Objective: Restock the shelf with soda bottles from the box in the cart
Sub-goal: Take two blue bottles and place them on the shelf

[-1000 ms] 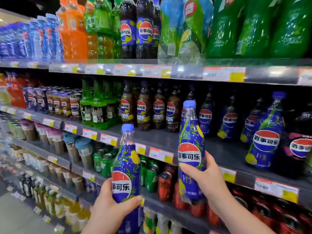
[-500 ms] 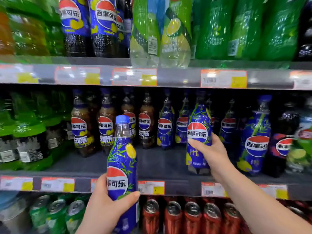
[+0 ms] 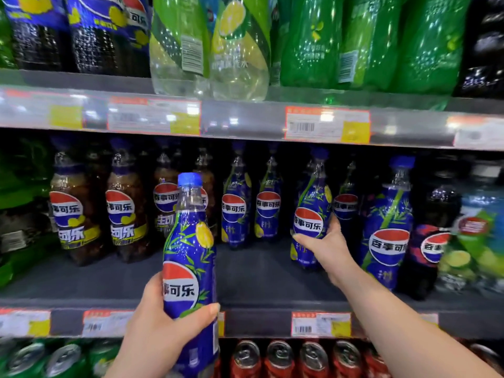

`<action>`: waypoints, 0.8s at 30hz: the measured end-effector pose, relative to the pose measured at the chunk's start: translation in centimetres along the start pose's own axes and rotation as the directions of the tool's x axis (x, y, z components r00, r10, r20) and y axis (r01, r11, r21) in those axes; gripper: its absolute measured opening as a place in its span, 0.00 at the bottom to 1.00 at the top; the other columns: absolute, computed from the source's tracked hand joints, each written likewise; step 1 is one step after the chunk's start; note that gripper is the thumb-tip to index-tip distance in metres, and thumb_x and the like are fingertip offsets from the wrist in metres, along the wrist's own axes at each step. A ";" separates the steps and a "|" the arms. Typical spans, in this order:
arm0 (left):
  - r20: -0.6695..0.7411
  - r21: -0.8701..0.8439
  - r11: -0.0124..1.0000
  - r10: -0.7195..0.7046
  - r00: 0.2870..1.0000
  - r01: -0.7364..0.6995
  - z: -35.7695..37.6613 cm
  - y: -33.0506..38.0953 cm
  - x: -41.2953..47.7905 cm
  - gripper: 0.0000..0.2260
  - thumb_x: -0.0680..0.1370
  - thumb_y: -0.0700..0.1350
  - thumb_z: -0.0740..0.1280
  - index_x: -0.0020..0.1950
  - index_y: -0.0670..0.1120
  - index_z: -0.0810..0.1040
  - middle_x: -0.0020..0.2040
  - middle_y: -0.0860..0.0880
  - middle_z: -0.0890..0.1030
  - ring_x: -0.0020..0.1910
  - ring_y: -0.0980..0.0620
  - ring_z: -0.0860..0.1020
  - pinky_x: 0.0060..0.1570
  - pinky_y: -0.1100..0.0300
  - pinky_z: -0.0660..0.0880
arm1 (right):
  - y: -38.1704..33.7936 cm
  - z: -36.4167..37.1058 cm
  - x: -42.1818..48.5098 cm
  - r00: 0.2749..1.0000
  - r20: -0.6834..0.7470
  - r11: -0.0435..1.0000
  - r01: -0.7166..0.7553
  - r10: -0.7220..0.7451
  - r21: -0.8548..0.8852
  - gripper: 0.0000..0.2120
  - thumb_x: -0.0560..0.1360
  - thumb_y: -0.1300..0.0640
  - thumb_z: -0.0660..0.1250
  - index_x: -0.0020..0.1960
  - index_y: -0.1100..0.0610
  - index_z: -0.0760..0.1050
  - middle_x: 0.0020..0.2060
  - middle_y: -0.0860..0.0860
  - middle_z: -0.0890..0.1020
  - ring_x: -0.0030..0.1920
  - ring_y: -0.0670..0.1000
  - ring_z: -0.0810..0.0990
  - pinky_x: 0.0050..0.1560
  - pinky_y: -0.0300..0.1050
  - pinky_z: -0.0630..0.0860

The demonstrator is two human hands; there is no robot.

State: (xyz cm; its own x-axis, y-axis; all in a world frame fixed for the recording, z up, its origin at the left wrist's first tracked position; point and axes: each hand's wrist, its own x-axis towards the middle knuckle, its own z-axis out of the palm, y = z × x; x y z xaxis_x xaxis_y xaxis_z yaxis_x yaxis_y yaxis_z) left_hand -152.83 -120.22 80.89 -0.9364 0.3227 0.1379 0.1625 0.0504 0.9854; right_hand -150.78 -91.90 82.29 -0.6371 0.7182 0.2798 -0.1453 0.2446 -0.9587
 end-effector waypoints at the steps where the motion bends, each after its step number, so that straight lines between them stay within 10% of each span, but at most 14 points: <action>1: -0.009 0.000 1.000 -0.004 1.000 0.004 0.3 0.0 0.0 0.47 0.34 0.63 0.78 0.51 0.57 0.72 0.48 0.50 0.83 0.47 0.47 0.81 0.55 0.44 0.75 | 0.2 0.1 0.0 1.000 -0.020 0.999 0.008 -0.009 -0.053 0.39 0.62 0.67 0.77 0.67 0.55 0.61 0.57 0.55 0.77 0.55 0.54 0.77 0.59 0.51 0.74; 24: 0.001 -0.038 0.999 0.027 1.000 -0.027 3.2 1.5 2.2 0.32 0.47 0.54 0.76 0.49 0.59 0.71 0.48 0.52 0.82 0.47 0.50 0.81 0.50 0.48 0.78 | 1.1 -0.4 0.6 0.993 -0.077 0.974 -0.107 0.094 -0.197 0.45 0.62 0.65 0.76 0.72 0.55 0.57 0.64 0.58 0.72 0.61 0.57 0.73 0.61 0.53 0.73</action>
State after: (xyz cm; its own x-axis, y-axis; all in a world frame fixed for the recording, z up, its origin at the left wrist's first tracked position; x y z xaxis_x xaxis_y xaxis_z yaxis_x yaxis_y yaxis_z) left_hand -153.63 -116.47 82.37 -0.9314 0.3247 0.1644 0.1756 0.0052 0.9844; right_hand -151.01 -90.95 81.45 -0.5880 0.7858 0.1917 0.0762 0.2898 -0.9541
